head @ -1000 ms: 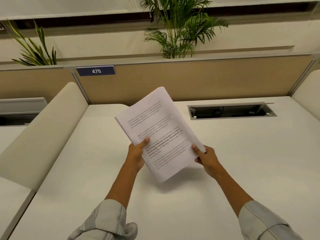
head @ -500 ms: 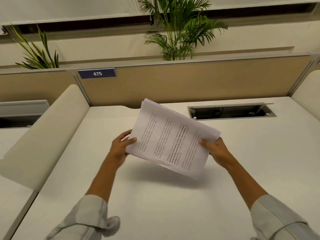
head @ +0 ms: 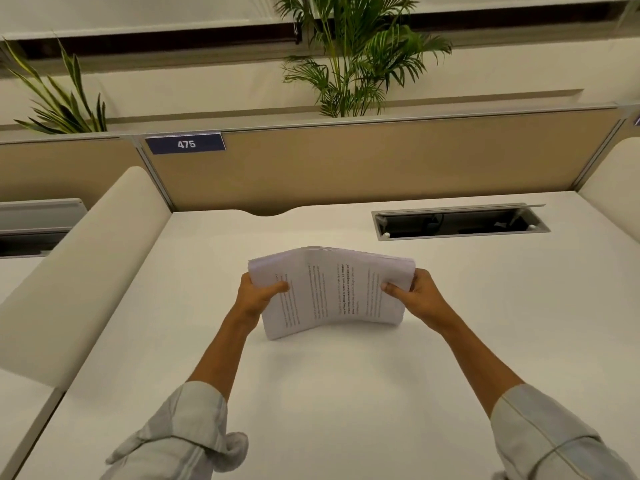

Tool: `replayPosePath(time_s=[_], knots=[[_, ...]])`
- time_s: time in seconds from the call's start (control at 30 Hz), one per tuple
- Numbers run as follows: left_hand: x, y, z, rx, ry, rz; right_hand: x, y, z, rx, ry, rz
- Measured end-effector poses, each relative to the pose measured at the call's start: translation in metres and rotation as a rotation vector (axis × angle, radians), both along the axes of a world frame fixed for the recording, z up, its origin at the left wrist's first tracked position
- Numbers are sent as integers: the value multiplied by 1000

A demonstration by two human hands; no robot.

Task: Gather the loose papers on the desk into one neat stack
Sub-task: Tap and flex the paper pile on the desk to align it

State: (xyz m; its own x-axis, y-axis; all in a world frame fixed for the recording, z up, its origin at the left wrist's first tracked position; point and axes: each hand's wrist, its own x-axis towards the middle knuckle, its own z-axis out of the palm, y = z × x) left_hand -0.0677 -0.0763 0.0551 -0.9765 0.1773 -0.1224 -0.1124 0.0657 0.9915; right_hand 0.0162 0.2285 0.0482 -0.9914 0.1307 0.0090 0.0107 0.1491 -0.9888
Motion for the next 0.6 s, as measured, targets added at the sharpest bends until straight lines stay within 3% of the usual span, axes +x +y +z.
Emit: replayPosePath(time_s=[0.23, 0.43, 0.6], knots=[[-3, -2, -2, 30, 59, 80, -8, 4, -10, -33, -56, 15], [-10, 3, 19, 36, 270, 119, -16, 2, -8, -4, -75, 27], [-9, 15, 26, -2, 339, 175, -17, 0, -11, 10, -104, 46]])
